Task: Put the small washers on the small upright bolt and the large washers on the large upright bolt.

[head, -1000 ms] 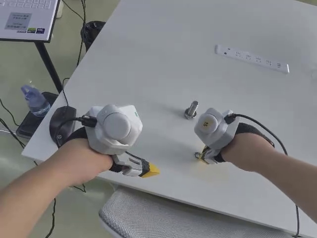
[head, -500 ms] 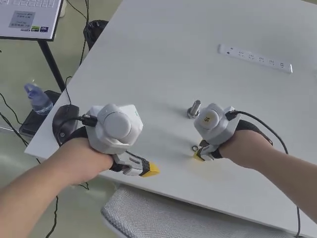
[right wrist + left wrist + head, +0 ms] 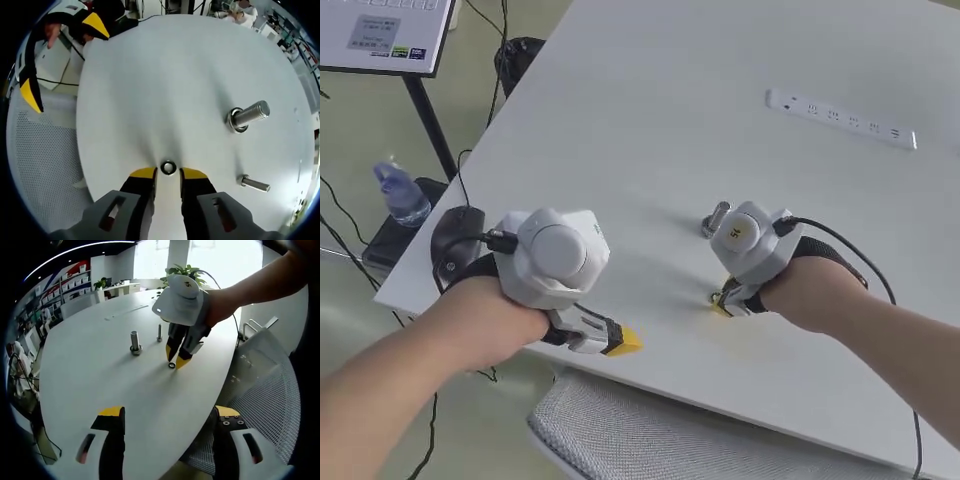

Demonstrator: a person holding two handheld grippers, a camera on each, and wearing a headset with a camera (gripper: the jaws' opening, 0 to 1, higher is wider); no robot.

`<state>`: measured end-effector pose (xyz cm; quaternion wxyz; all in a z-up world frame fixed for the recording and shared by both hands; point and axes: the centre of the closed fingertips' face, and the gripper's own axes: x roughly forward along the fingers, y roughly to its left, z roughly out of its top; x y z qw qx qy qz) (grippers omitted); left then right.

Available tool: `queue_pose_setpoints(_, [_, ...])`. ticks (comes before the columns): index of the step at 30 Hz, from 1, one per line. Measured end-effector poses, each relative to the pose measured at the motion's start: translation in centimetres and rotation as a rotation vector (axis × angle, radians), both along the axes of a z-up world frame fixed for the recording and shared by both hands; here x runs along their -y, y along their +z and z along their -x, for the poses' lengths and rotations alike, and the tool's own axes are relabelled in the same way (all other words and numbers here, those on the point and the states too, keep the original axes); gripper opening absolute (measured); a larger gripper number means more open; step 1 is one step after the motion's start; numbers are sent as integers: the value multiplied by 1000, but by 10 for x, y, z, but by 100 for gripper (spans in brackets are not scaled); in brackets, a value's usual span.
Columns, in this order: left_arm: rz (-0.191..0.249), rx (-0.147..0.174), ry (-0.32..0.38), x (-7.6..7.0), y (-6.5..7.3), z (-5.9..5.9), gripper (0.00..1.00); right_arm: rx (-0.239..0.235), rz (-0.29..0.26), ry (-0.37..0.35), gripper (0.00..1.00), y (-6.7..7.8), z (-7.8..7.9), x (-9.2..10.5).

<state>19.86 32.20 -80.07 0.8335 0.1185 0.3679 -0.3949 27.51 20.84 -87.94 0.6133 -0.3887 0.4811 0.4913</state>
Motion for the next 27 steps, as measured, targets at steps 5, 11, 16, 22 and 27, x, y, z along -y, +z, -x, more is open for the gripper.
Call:
queue_pose_setpoints(5, [1,1,3,0,0,0,71,5,4,-1,18,0,-2,-1])
queue_pose_setpoints(11, [1,-4,5,0,-2,2,70,8,20,-2,18,0,-2,-1])
queue_pose_setpoints(16, [0,-5,2,2,-3,3,70,14,25,9,16,-1,-2,-4])
queue_pose_setpoints(22, [0,-5,5,0,-1,1,69,12,24,8,16,-1,-2,-4])
queue_pose_setpoints(27, [-2,-5,7,-2,-1,0,69,9,31,4,16,-1,-2,-4])
